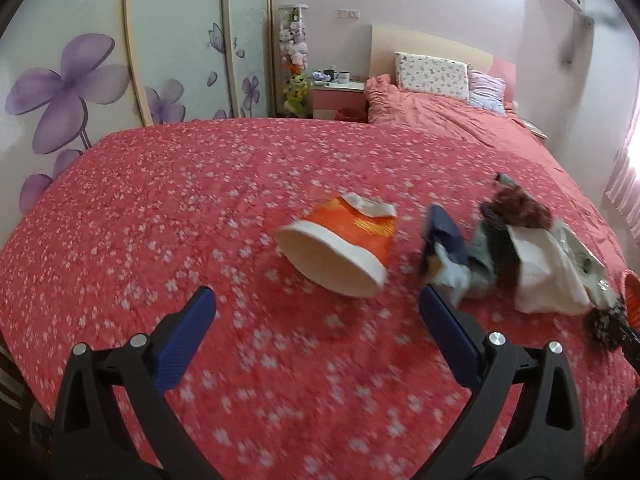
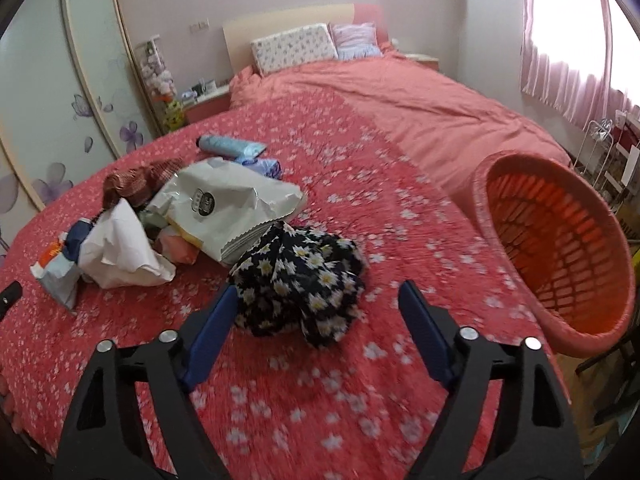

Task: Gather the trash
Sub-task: 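Grasp the orange-and-white paper cup with the left tool while the right tool grasps the black floral cloth, then carry the cup and cloth to the orange basket and release both inside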

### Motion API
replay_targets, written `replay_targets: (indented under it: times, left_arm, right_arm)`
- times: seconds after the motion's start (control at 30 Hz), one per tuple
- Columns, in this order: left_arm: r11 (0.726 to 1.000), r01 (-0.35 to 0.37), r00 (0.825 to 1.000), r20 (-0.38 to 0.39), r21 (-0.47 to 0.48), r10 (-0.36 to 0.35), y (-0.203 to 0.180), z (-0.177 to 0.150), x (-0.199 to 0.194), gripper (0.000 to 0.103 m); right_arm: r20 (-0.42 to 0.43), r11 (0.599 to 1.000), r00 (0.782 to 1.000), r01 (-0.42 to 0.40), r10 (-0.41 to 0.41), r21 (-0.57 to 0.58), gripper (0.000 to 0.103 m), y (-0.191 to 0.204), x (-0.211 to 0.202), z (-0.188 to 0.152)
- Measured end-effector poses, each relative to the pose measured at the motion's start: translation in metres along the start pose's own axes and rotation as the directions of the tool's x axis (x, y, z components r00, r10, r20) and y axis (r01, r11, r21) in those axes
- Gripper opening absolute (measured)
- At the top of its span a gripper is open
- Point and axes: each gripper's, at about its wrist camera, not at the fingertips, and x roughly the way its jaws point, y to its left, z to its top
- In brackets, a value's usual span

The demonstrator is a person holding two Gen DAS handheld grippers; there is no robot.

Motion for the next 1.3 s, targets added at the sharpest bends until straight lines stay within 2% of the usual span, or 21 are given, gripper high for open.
replay_targets:
  times: [0.1,0.17,0.33,0.77,1.03,1.3]
  left_arm:
    - [1.000,-0.009,1.000,0.002,0.008,0.009,0.003,0.009,0.010,0.099]
    - [1.000,-0.006,1.000,-0.003,0.011,0.006,0.004,0.015,0.016,0.099]
    - [0.999,0.006,1.000,-0.015,0.038,-0.005,-0.001,0.027,0.033,0.099]
    - [0.993,0.003,0.996,-0.092,0.120,0.008,-0.023,0.036,0.076,0.099]
    - [0.995,0.066,0.986,-0.160,0.070,-0.054,-0.019,0.040,0.100,0.095]
    - [0.997,0.023,0.988,-0.154,0.080,-0.010,-0.011,0.038,0.102,0.093]
  right_arm:
    - [-0.031,1.000,1.000,0.002,-0.002,-0.013,0.064,0.004,0.012,0.000]
    - [-0.048,1.000,0.999,-0.004,0.003,-0.013,0.046,0.005,0.016,-0.001]
    - [-0.042,1.000,0.999,-0.011,0.011,-0.007,0.025,0.001,0.012,-0.004]
    - [-0.043,1.000,0.999,0.002,-0.003,-0.029,0.025,0.000,0.012,-0.004]
    - [-0.044,1.000,0.999,0.003,-0.004,-0.030,0.025,0.000,0.012,-0.004]
    - [-0.039,0.999,0.999,0.000,-0.001,-0.042,0.025,0.001,0.014,-0.005]
